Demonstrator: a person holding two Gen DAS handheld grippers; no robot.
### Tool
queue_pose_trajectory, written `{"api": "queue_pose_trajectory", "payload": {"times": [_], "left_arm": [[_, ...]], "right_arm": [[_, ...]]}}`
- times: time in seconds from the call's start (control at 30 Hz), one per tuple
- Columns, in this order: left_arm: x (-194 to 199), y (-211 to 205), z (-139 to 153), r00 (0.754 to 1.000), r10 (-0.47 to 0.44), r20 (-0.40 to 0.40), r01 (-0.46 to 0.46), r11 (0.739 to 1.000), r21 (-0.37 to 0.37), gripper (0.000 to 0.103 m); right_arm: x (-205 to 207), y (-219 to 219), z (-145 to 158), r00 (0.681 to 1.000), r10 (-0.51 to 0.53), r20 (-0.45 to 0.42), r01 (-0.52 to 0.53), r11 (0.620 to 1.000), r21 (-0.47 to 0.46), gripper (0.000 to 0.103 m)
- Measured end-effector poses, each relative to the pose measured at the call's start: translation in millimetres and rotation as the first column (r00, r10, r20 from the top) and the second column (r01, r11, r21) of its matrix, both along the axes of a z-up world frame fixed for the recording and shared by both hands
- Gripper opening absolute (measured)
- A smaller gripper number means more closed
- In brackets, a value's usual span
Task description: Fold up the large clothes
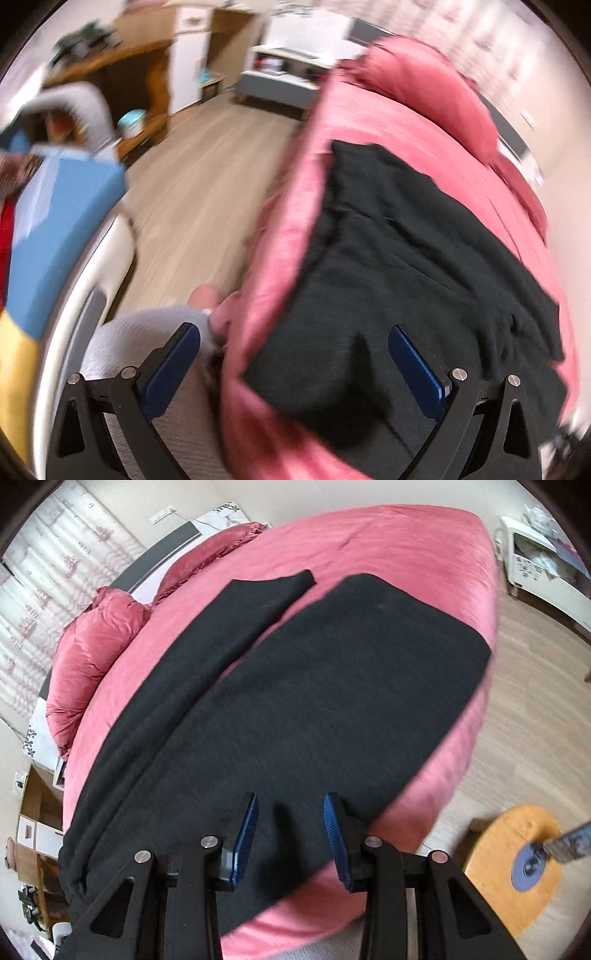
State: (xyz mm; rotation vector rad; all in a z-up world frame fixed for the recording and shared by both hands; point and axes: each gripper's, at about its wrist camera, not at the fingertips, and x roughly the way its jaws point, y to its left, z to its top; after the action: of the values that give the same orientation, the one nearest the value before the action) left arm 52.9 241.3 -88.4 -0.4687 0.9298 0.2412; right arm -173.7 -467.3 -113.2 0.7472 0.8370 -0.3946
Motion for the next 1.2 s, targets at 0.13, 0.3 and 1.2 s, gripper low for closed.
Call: {"api": "queue_pose_trajectory", "payload": {"times": [0.13,0.3,1.2], "left_arm": [[0.8,6.2,-20.4,0.995,-0.014,-0.097,0.004,0.995,-0.1,0.102],[6.7,-11.9,-27.6,0.985,-0.119,-0.124,0.104,0.987,-0.125,0.102],[-64.1,-19.3,34.4,0.984,-0.138,0.114,0.174,0.887,-0.428,0.025]], "right_arm": [[-7.3,-8.4,-5.1,0.997,-0.071,-0.042,0.07,0.997,-0.025,0.037],[-32.6,-36.7,-29.4,0.977,-0.212,-0.032,0.214,0.973,0.084,0.04],[-21.6,-69.9,-13.5,0.93,-0.267,0.254,0.195,0.941,0.275,0.006]]}}
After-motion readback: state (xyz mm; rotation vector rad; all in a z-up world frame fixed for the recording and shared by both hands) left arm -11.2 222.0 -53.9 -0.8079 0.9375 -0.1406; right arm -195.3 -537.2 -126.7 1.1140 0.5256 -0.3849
